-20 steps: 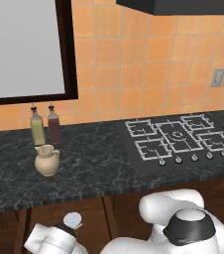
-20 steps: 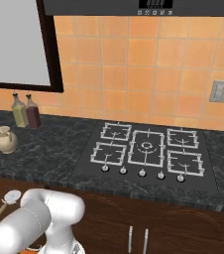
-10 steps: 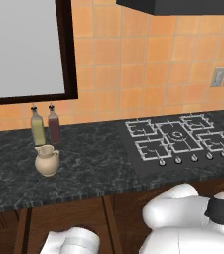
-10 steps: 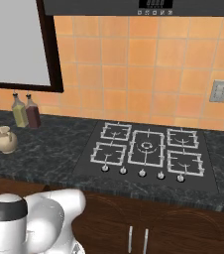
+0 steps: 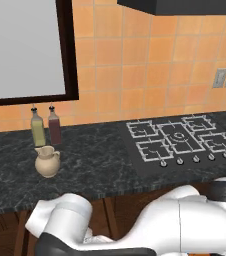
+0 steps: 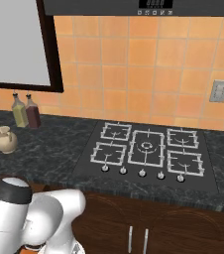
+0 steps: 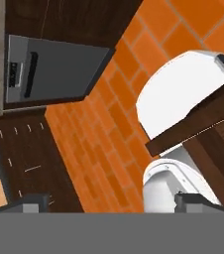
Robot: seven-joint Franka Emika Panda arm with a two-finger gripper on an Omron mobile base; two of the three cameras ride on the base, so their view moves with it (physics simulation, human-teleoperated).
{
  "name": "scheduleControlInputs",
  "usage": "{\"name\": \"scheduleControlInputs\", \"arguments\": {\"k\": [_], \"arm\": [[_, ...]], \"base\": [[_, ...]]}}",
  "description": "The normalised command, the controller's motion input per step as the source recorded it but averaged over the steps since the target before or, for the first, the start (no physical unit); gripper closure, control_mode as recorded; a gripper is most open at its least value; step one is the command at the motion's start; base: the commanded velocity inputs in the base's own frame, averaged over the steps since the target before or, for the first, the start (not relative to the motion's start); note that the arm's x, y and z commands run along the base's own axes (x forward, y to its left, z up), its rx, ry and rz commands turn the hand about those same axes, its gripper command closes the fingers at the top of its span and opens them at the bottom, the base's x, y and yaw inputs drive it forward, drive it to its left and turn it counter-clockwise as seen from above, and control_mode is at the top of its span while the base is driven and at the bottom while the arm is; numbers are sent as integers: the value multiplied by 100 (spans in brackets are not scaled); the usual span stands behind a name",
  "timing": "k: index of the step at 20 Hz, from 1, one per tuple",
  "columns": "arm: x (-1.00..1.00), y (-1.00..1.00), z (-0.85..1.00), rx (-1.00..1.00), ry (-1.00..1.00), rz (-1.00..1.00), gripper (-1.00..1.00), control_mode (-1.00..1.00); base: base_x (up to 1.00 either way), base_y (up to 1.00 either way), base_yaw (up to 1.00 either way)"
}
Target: Pick the pizza cutter from the drawer and place it on the counter.
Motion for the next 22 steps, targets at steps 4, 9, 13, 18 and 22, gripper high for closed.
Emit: {"name": "scheduleControlInputs", "arguments": {"k": [4,9,13,18,22], "arm": [[11,34,3,0,12,15,-100,-100],[45,41,0,0,20,22,-100,-100],[89,-4,-7,8,1,7,-100,-100],[16,-94,-59,12,-3,27,-100,-100],[38,-36,-53,66,-5,16,-100,-100]], "base": [[0,0,0],[0,0,0],[0,0,0],[0,0,0],[0,0,0]]}}
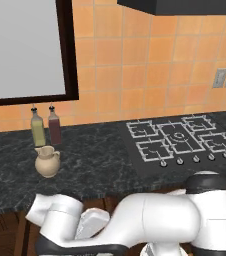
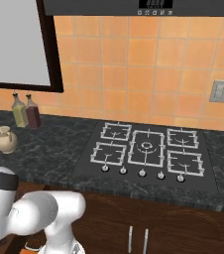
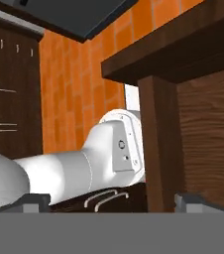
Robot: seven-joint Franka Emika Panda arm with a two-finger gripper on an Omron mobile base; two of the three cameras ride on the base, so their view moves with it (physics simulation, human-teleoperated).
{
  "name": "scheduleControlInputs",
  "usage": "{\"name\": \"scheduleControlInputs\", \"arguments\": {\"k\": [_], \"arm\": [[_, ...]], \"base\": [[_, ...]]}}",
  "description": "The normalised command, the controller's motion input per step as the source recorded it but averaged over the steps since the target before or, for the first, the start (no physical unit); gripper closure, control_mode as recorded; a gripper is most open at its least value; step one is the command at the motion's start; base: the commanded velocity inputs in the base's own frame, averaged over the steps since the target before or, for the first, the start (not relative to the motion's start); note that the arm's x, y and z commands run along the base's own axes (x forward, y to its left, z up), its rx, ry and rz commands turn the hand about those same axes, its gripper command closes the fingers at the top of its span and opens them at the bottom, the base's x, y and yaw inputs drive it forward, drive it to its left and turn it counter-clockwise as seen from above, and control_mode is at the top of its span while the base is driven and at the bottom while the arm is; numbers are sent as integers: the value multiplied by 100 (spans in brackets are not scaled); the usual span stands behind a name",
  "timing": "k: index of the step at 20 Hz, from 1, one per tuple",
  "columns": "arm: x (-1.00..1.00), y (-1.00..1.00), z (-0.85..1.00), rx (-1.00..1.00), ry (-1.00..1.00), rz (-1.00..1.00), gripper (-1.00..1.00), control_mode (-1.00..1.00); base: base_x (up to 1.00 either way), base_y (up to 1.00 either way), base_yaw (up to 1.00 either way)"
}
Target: Pick the pizza cutter from the drawer and place it on the counter.
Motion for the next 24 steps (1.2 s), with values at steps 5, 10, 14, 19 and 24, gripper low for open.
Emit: {"name": "scheduleControlInputs", "arguments": {"k": [5,10,14,19,24], "arm": [[50,-32,-37,85,-3,24,-100,-100],[59,66,-93,47,15,39,-100,-100],[51,100,-52,8,16,22,-100,-100],[3,89,-28,-21,7,6,-100,-100],[-6,86,-14,-18,8,2,-100,-100]], "base": [[0,0,0],[0,0,0],[0,0,0],[0,0,0],[0,0,0]]}}
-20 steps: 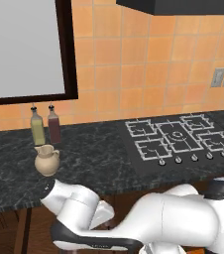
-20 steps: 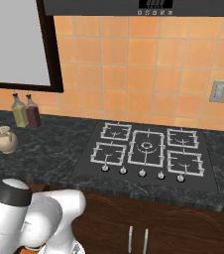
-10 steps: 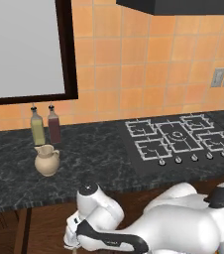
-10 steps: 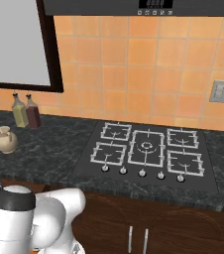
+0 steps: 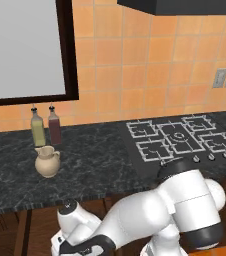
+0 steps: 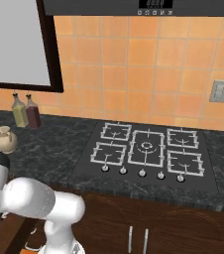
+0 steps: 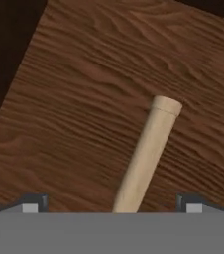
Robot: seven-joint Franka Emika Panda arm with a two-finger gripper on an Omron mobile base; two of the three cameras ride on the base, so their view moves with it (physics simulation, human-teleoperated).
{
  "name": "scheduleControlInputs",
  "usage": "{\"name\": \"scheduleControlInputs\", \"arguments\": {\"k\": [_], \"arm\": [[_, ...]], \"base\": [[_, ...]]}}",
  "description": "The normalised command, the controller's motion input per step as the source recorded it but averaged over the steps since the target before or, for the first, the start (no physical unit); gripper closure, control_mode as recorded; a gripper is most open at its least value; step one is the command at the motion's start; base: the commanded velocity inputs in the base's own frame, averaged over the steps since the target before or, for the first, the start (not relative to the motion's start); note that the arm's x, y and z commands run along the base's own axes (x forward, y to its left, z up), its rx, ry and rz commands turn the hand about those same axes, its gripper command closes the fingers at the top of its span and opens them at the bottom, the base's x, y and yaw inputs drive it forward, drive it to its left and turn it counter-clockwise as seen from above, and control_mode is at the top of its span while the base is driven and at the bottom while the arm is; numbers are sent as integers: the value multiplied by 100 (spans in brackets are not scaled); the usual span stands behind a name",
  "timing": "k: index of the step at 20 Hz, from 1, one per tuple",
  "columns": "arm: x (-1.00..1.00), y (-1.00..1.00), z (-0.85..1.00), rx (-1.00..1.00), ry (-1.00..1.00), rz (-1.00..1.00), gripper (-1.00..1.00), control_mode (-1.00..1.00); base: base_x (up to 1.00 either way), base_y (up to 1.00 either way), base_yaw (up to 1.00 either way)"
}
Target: Pick the pizza cutter from the drawer and place it on the counter.
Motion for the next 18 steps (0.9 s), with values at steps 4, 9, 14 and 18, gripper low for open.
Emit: {"name": "scheduleControlInputs", "arguments": {"k": [4,9,14,18], "arm": [[0,10,-72,0,7,0,-100,-100],[0,2,-38,3,-2,0,-100,-100],[-16,-16,-51,1,-1,-3,100,-100],[-56,-12,18,5,-3,-14,100,-100]], "base": [[0,0,0],[0,0,0],[0,0,0],[0,0,0]]}}
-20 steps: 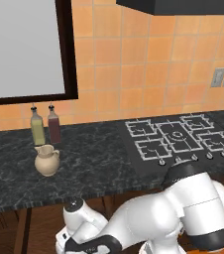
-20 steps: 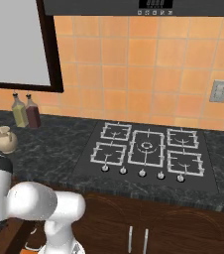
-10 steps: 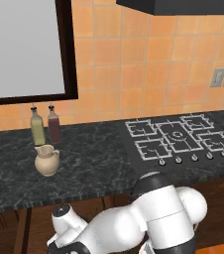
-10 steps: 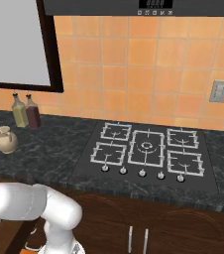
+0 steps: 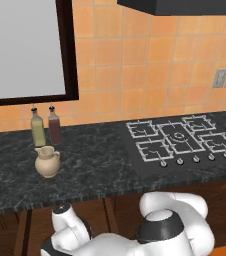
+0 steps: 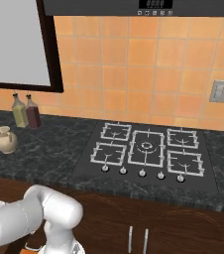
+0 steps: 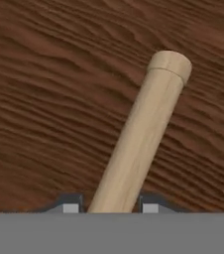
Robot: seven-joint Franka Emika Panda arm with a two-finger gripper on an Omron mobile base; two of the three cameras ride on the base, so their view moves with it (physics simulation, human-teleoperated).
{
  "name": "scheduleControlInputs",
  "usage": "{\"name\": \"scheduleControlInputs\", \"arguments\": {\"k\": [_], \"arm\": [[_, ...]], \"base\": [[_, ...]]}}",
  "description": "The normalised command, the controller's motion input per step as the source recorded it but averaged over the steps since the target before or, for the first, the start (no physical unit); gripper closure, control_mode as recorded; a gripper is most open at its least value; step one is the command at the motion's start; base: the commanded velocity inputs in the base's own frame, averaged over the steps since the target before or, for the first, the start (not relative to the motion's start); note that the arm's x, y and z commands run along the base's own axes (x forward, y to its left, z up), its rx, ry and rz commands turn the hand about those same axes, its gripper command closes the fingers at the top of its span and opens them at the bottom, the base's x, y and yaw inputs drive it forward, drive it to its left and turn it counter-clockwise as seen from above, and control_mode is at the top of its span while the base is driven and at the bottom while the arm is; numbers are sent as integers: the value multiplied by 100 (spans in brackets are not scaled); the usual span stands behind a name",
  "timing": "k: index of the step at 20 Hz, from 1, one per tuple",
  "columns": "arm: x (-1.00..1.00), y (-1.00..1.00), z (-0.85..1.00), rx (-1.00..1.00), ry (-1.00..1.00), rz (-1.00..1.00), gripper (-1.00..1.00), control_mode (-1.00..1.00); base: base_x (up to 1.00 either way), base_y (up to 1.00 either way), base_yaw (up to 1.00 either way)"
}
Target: Pick the pizza cutter from the drawer and place it on the counter.
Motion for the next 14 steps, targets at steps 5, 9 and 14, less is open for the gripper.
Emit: {"name": "scheduleControlInputs", "arguments": {"k": [5,9,14], "arm": [[-56,1,58,3,-19,-27,100,-100],[-26,-3,100,4,-35,-39,100,-100],[7,-40,100,10,-37,-33,100,-100]], "base": [[0,0,0],[0,0,0],[0,0,0]]}}
